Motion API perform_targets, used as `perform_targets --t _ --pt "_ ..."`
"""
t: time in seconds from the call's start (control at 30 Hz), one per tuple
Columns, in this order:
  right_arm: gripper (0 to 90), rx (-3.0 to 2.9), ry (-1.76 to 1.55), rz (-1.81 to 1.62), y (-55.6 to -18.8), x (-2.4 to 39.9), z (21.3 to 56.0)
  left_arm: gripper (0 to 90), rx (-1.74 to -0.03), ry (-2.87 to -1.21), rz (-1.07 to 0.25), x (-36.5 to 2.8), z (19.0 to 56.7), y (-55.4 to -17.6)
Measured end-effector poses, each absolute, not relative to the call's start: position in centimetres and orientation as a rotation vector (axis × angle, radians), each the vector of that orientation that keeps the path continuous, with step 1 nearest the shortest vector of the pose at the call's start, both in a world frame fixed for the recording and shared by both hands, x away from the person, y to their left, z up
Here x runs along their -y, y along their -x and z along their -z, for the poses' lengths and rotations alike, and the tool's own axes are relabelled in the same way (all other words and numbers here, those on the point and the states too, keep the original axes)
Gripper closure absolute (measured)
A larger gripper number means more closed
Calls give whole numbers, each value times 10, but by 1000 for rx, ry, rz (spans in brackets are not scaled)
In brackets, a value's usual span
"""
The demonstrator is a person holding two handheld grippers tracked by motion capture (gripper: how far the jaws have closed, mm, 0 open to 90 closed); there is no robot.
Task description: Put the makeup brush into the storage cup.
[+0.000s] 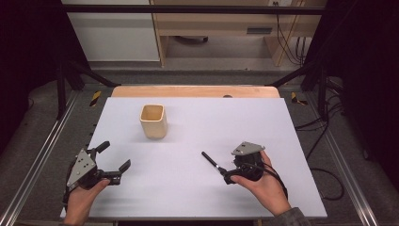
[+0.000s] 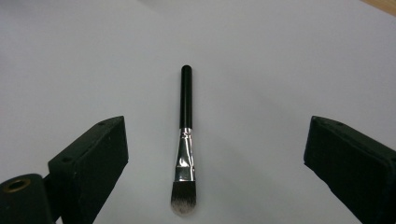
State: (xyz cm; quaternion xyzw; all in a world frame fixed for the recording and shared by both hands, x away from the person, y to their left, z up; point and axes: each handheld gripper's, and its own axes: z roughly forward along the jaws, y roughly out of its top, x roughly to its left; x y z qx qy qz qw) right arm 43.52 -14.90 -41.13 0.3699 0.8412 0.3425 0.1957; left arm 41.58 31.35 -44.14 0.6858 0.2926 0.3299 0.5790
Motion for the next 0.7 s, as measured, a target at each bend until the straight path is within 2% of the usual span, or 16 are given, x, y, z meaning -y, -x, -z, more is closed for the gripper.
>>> perform_targets --t 0.23,0.7 --pt "72 -2418 -996 -862 -445 141 405 0 -684 -1613 -777 -317 443 -415" --pt "67 -2515 -1000 -774 -466 118 419 0 -677 -1616 -770 -315 442 -416"
